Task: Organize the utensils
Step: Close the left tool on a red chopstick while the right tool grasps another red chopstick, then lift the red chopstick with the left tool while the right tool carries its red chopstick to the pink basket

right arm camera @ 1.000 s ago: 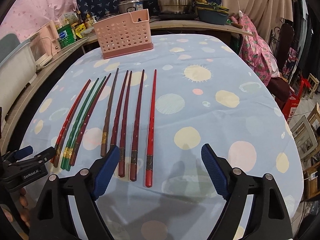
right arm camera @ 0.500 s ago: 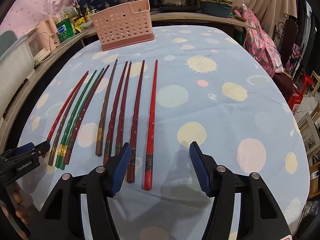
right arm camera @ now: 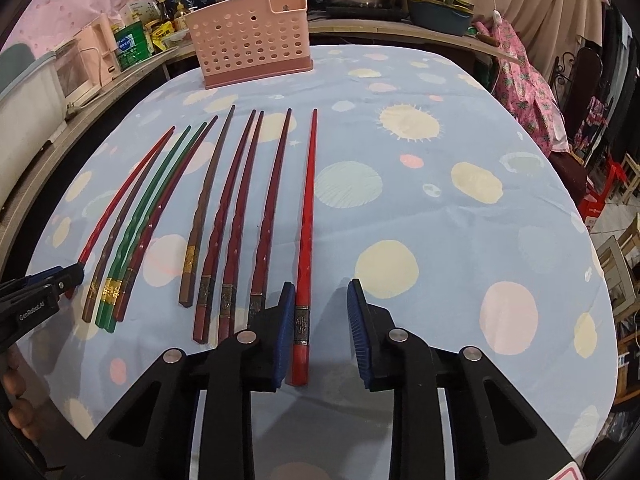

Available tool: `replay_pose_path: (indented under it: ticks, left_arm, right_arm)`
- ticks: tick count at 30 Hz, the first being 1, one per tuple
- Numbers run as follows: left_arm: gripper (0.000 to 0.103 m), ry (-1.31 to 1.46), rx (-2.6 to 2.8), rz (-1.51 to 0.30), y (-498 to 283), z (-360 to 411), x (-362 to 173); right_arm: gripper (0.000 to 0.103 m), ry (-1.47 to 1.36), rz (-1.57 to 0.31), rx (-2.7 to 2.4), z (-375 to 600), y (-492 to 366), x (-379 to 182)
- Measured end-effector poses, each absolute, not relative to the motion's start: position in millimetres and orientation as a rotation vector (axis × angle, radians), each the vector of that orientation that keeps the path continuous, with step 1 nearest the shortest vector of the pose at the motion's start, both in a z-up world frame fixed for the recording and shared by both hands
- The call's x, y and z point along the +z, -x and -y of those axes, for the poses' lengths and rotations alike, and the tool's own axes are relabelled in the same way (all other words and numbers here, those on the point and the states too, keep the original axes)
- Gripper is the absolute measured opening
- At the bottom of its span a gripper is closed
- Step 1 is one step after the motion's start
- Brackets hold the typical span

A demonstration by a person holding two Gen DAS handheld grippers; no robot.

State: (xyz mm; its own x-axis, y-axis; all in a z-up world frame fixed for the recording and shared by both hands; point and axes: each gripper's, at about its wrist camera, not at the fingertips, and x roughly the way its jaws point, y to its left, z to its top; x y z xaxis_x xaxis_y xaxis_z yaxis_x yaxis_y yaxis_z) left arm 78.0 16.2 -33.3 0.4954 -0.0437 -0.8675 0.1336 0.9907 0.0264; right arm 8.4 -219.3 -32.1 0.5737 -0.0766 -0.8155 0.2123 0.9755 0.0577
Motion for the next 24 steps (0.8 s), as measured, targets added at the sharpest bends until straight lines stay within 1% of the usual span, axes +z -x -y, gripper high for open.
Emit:
replay_pose_path:
  ticks: [2,3,4,5,10,15,19,24]
  left_arm:
    - [0.022,-0.092,-0.119,-1.049,-77,-16,-33]
    - [0.020,-0.094,-0.120,-1.049,-76,-15,-33]
    - [0.014,-0.095,-0.120,-1.049,-76,-16,-33]
    - [0.011,-0.095,-0.122,-1.050,-76,-16,-33]
    - [0.009,-0.062,-0.135,-1.065,-74,-22,-31]
    - [0.007,-0.038,-0.121,-1.048,-69,-31,-19]
    - [0.007,-0.007,-0.123,-1.016,-68,-37,2]
    - [0.007,0.046,-0.142,-0.947,-75,-46,43]
  right_arm:
    - [0.017,-0.156,-0.946,-0.169,219,-8,-32]
    - [0.014,-0.157,-0.948,-0.167,220,-8,-32]
    - [0.010,-0.158,-0.949,-0.162,220,-8,-32]
    - [0.008,-0.157,-0.951,-0.157,219,-8,-32]
    - [0.007,-0.157,-0.946,-0.139,218,-3,-26]
    - [0.007,-0.168,-0.893,-0.132,221,5,-2]
    - [0.007,-0.188,-0.837,-0.128,229,8,27]
    - [0.007,-0.232,-0.758,-0.120,246,2,68]
